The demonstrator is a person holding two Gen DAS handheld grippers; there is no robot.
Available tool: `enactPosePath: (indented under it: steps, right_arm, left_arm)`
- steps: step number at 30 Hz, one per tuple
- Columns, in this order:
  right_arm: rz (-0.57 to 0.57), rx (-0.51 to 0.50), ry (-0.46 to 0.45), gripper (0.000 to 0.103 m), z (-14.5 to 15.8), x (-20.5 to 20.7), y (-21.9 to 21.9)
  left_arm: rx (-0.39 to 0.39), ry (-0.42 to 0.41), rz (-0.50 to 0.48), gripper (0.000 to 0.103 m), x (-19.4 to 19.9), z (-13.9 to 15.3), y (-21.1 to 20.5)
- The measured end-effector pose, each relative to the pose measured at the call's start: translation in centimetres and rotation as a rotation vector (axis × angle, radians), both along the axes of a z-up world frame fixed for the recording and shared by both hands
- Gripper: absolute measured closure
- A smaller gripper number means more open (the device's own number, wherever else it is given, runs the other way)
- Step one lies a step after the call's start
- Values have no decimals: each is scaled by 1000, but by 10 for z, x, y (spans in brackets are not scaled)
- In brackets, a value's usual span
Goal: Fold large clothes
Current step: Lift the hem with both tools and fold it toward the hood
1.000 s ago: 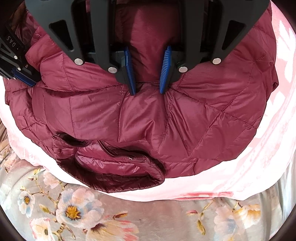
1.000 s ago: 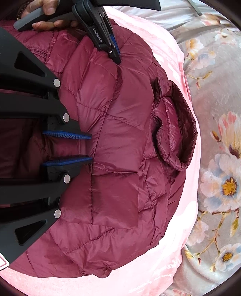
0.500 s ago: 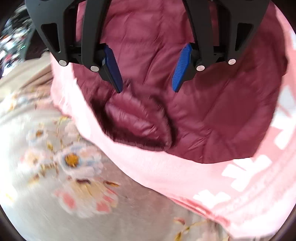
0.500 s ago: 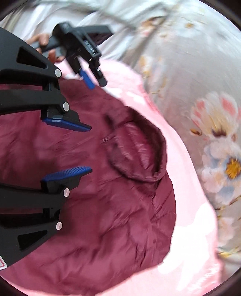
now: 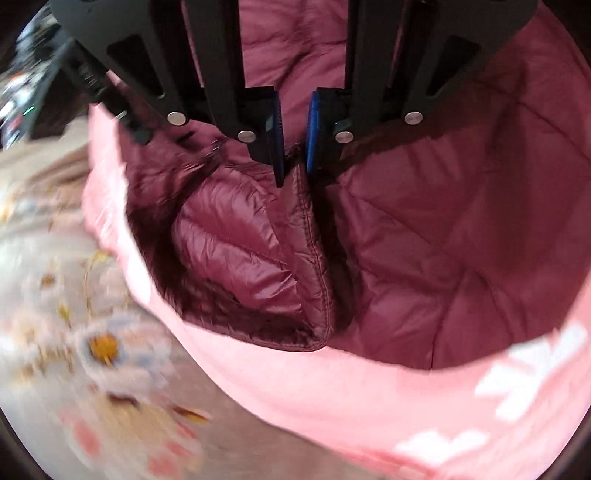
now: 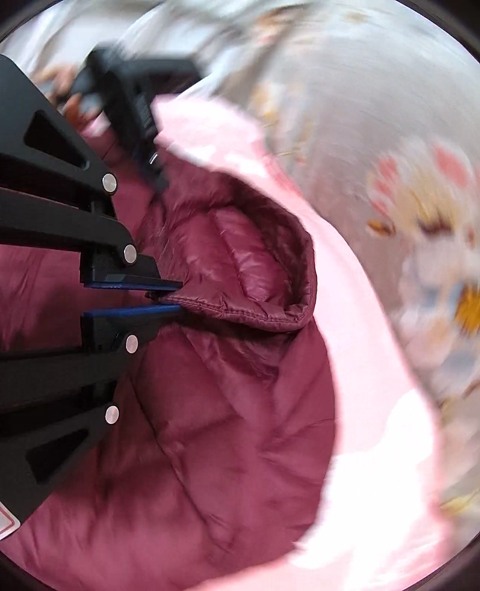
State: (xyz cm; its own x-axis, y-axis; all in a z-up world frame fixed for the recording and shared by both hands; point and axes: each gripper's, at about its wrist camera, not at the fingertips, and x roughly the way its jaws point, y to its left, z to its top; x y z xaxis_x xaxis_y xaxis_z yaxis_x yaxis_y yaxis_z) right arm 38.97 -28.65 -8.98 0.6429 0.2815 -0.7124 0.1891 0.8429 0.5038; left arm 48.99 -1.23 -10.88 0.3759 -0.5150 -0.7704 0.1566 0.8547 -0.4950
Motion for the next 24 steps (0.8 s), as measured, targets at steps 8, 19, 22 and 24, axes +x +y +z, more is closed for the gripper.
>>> enactPosePath:
  steps: [8,19,22,24]
  right_arm:
    - [80,-268,53,97,-23,7,29]
    - [76,-326,17,98,-28,2,36]
    - [80,-301,14,95,-27,3,34]
    - [87,-249,16,94,-27,2,27]
  left_arm:
    - [172,-169,-65,92,-22,-20,-23]
    - [342,-330,-73,91,-38,-26,-42]
    - [348,-331,-74,91,-39,-25,-40]
    - [335,-325,-76,90,-39,-23,-37]
